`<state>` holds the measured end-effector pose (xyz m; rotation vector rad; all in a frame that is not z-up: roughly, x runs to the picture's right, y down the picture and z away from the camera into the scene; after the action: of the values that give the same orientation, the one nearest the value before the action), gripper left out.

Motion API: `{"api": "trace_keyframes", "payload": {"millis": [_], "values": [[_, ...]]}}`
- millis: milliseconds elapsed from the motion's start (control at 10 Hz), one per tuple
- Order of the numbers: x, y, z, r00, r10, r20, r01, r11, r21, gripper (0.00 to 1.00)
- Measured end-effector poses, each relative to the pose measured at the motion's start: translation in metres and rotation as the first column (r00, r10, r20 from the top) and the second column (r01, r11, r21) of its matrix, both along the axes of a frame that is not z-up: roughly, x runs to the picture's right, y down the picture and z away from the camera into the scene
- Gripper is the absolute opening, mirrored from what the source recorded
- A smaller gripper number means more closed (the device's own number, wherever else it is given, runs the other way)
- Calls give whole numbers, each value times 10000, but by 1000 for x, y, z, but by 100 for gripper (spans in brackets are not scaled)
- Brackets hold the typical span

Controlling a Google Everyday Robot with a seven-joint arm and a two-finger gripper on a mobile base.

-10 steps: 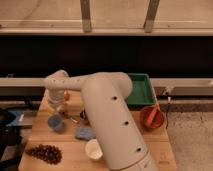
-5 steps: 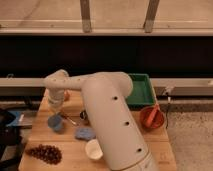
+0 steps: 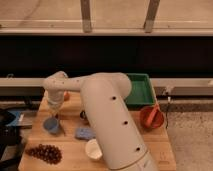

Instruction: Place fork in paper cup

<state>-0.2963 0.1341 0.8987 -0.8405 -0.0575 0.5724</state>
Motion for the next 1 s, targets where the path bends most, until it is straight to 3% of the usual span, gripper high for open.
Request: {"api": "trace_keyframes", "payload": {"millis": [600,800,1000], "values": [[4,-3,0,10000,5,-32,-5,10000,57,9],[24,-25,-3,9995,269,-180,-258,9980,572,9],[36,-57,-20,9985,501,-215,-475,9932,1066,9]]}}
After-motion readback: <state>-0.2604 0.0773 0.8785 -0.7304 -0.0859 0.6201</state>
